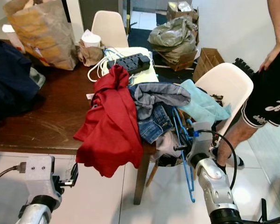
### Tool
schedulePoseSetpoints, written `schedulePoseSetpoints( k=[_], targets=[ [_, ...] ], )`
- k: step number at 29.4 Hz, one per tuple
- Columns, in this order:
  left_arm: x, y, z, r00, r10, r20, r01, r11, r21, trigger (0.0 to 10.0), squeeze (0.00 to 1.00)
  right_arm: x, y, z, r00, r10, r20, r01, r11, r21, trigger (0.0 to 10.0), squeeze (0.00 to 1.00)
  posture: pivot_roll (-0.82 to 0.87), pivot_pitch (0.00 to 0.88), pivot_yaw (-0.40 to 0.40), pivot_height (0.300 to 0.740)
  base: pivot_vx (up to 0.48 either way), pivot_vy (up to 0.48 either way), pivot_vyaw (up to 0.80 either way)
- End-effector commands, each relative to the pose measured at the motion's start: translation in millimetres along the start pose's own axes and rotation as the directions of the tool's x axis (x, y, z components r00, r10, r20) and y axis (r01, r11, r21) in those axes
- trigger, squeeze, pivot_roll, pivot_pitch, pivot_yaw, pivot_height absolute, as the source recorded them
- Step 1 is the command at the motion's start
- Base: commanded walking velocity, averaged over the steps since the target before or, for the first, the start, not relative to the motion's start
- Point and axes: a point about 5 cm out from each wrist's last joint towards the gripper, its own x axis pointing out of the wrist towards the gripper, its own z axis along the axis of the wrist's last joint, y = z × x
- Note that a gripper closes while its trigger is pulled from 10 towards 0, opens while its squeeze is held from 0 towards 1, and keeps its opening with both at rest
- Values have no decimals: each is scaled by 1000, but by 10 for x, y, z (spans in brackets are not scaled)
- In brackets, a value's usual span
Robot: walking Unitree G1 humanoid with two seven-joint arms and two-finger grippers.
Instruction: Hang hanger
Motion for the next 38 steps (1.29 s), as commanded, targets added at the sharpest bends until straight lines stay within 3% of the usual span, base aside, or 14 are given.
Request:
schedulePoseSetpoints(
  k=[1,15,18,21,24,26,27,29,30,31,32,33,37,38],
  targets=[
    [-19,32,0,1000,-2,-10,2,1000,19,10000,0,-40,-29,-22,1000,-5,-10,5,1000,27,10000,0,-29,105,-91,740,0,0,0],
    [203,44,688,981,-37,193,15,993,118,10000,0,160,-462,787,960,-201,196,211,977,-31,10000,0,-11,82,-86,740,0,0,0],
    [280,72,705,982,-40,183,9,986,168,10000,0,132,-604,710,994,-76,-75,29,868,-496,10000,0,-15,79,-81,740,0,0,0],
    [287,66,673,985,-50,162,17,980,201,10000,0,14,-666,682,972,32,-233,-164,805,-571,10000,0,-18,80,-77,740,0,0,0],
    [282,61,670,988,-56,144,24,976,217,10000,0,-50,-695,756,961,92,-262,-232,785,-575,10000,0,-20,79,-75,740,0,0,0],
    [338,86,776,984,-41,174,7,982,191,10000,0,-90,-452,1253,934,356,26,-334,897,-291,10000,0,-12,78,-74,740,0,0,0],
    [406,85,861,979,-37,199,1,985,175,10000,0,-187,-315,1418,852,506,132,-474,854,-217,10000,0,-9,73,-78,740,0,0,0],
    [406,85,861,979,-37,199,1,985,175,10000,0,-187,-315,1418,852,506,132,-474,854,-217,10000,0,-9,73,-78,740,0,0,0],
    [462,75,934,975,-34,222,-1,988,156,10000,0,-285,-212,1487,764,620,179,-592,784,-189,10000,0,-11,74,-75,740,0,0,0],
    [462,75,934,975,-34,222,-1,988,156,10000,0,-285,-212,1487,764,620,179,-592,784,-189,10000,0,-11,74,-75,740,0,0,0],
    [516,39,1016,969,-43,245,8,989,145,10000,0,-393,-138,1480,665,727,170,-706,687,-173,2353,0,-10,69,-75,740,0,0,0],
    [550,4,1086,963,-55,265,21,991,130,10000,0,-477,-102,1487,583,790,188,-781,609,-139,0,0,-11,68,-74,740,0,0,0],
    [573,-29,1171,955,-72,289,38,992,122,10000,0,-549,-84,1543,501,830,245,-835,538,-114,0,0,-15,68,-70,740,0,0,0],
    [571,-24,1193,953,-72,296,38,992,121,10000,0,-503,-73,1581,528,798,291,-807,578,-121,9020,0,-21,68,-65,740,0,0,0]
  ],
)
